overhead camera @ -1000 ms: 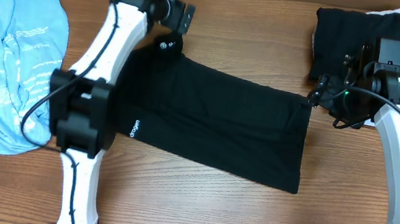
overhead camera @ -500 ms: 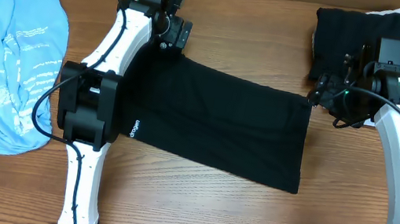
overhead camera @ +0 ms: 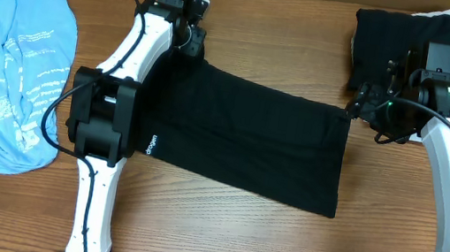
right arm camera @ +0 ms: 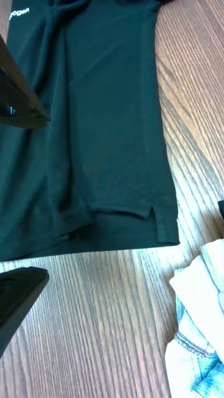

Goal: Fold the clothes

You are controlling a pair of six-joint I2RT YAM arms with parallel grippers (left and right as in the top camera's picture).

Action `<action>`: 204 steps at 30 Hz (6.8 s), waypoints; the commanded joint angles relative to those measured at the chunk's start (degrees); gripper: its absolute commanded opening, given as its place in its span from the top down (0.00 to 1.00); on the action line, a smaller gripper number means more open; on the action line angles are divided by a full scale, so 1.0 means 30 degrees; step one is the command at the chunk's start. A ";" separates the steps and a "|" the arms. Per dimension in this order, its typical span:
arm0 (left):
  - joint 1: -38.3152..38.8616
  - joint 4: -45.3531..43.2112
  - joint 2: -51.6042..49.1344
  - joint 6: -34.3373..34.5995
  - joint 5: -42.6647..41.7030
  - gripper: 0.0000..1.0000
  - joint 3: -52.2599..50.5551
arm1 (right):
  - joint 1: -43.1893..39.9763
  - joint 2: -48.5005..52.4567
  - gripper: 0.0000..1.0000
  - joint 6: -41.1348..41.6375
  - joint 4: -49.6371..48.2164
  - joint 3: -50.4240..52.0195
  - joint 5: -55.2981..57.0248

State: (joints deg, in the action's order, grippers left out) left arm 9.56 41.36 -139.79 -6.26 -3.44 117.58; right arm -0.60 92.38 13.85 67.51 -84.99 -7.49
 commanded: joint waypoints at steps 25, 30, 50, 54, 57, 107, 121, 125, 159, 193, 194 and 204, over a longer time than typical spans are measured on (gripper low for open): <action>-0.0554 1.0127 0.0350 0.2725 -0.0189 0.96 0.8378 | 0.0087 0.6360 0.27 -0.0117 -0.3920 -0.0262 -0.0117; -0.0576 1.0142 0.0350 0.2725 -0.0189 0.95 0.8378 | 0.0087 0.7949 0.27 -0.0124 -0.5428 -0.0262 -0.0138; -0.0576 1.0805 0.0350 0.2725 0.0270 0.96 0.8378 | 0.0087 0.9595 0.87 -0.0051 -0.8750 -0.0160 -0.1537; -0.0583 1.0848 0.0350 0.2732 0.0605 0.96 0.8378 | 0.0051 0.9581 0.96 -0.0051 -0.8561 -0.0233 -0.1537; -0.0685 1.0841 0.0350 0.2747 0.1173 0.96 0.8386 | -0.0175 0.9471 0.96 -0.0058 -0.7883 -0.0874 -0.1545; -0.2375 1.8469 0.0386 0.2645 0.1530 0.00 0.0554 | 0.0444 0.1719 0.46 0.2484 -0.0721 0.7475 -0.1530; -0.3643 1.6939 0.0386 0.3497 0.3475 0.00 0.4903 | 0.0852 0.1785 0.04 0.1457 -0.5421 0.9122 -0.1530; -0.4022 1.7354 0.0386 0.3526 0.2696 0.00 0.8765 | 0.0860 0.1785 0.04 0.1464 -0.6360 1.0258 -0.1530; -0.4073 1.6196 0.0386 0.3592 -0.0153 0.00 1.4484 | -0.6965 -0.0211 0.96 -0.0291 -0.3504 0.7941 -0.3541; -0.4036 1.6101 0.0386 0.3672 -0.0233 0.00 1.4462 | 0.8327 0.0925 0.51 0.6127 -1.2080 0.6557 -0.5574; -0.4036 1.6109 0.0386 0.3672 -0.0233 0.00 1.4462 | 0.8320 0.0882 0.51 0.5836 -1.2152 0.6462 -0.6156; -0.4036 1.7595 0.0386 0.2331 -0.1858 0.00 1.3325 | 0.7715 -0.0044 0.46 0.4226 -0.8561 0.3089 -0.5289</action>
State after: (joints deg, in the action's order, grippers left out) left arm -2.72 92.75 -139.52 3.88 -5.13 159.72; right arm 23.92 95.00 29.06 37.95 -70.35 -27.09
